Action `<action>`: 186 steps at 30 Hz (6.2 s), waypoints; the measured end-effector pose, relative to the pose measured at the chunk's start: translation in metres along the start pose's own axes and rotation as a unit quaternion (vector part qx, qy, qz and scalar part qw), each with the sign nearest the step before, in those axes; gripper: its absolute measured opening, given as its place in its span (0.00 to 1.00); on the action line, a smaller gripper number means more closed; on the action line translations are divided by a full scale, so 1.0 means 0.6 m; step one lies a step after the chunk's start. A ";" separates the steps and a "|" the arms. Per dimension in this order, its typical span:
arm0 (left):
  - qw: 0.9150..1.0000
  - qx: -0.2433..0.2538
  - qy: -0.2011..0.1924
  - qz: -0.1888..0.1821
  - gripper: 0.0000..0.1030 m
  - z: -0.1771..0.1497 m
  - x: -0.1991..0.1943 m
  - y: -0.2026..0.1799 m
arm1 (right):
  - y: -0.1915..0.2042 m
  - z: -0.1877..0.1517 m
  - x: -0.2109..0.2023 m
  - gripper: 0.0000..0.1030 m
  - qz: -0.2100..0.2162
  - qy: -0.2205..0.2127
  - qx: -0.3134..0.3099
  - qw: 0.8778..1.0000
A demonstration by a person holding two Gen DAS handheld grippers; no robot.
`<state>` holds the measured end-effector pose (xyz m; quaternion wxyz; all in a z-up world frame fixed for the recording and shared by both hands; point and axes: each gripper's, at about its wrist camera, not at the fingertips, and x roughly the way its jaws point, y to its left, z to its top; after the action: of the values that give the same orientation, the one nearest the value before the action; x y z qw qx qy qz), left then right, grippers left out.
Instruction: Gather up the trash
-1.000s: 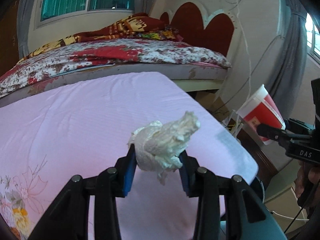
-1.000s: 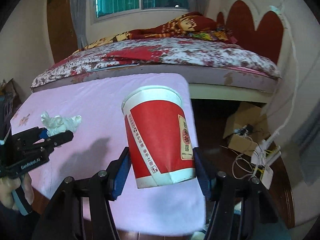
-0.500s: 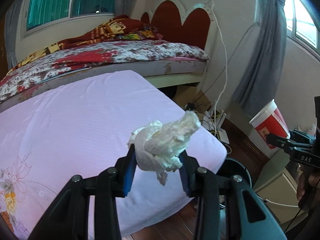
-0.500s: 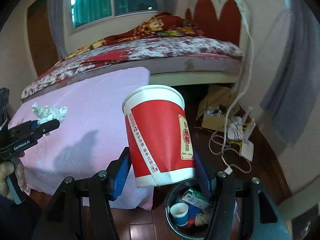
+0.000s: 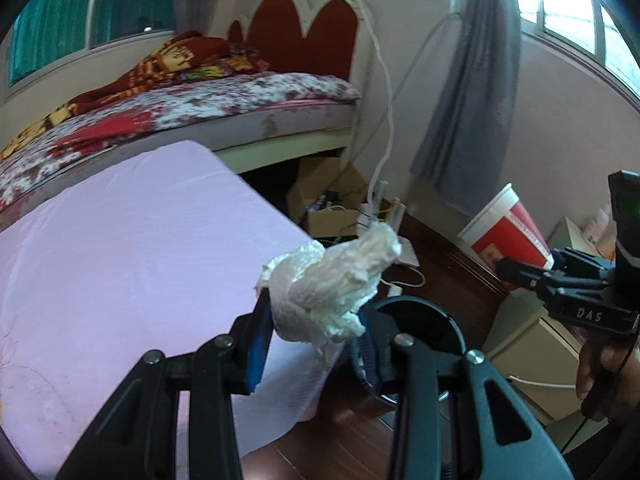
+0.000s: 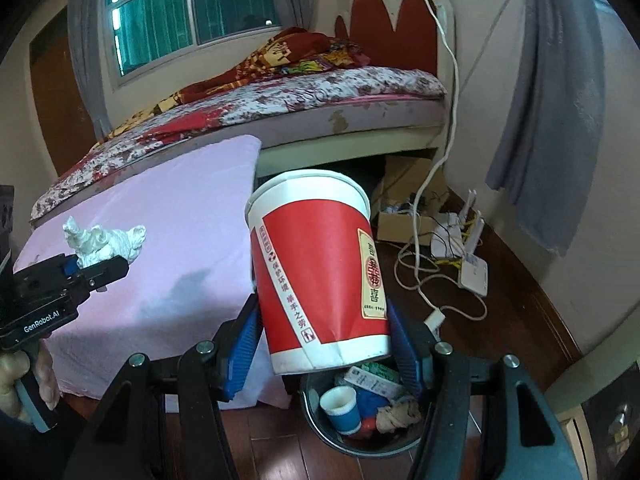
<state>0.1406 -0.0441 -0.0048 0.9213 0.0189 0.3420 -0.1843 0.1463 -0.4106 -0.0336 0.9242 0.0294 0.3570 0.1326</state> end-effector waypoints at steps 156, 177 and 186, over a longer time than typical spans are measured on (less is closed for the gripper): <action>0.988 0.008 -0.120 0.099 0.99 -0.100 -0.419 -0.096 | 0.209 -0.109 -0.450 1.00 -0.108 -0.104 0.007 0.989; 0.988 0.017 -0.119 0.101 0.99 -0.094 -0.419 -0.111 | 0.200 -0.113 -0.452 1.00 -0.118 -0.100 0.014 0.988; 0.989 0.018 -0.115 0.097 0.99 -0.095 -0.418 -0.107 | 0.194 -0.114 -0.449 1.00 -0.118 -0.097 0.016 0.988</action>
<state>-0.0924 -0.0127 0.1172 0.9674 0.0475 0.2274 -0.1012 -0.1166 -0.3729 0.1088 0.9630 0.0144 0.2690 0.0131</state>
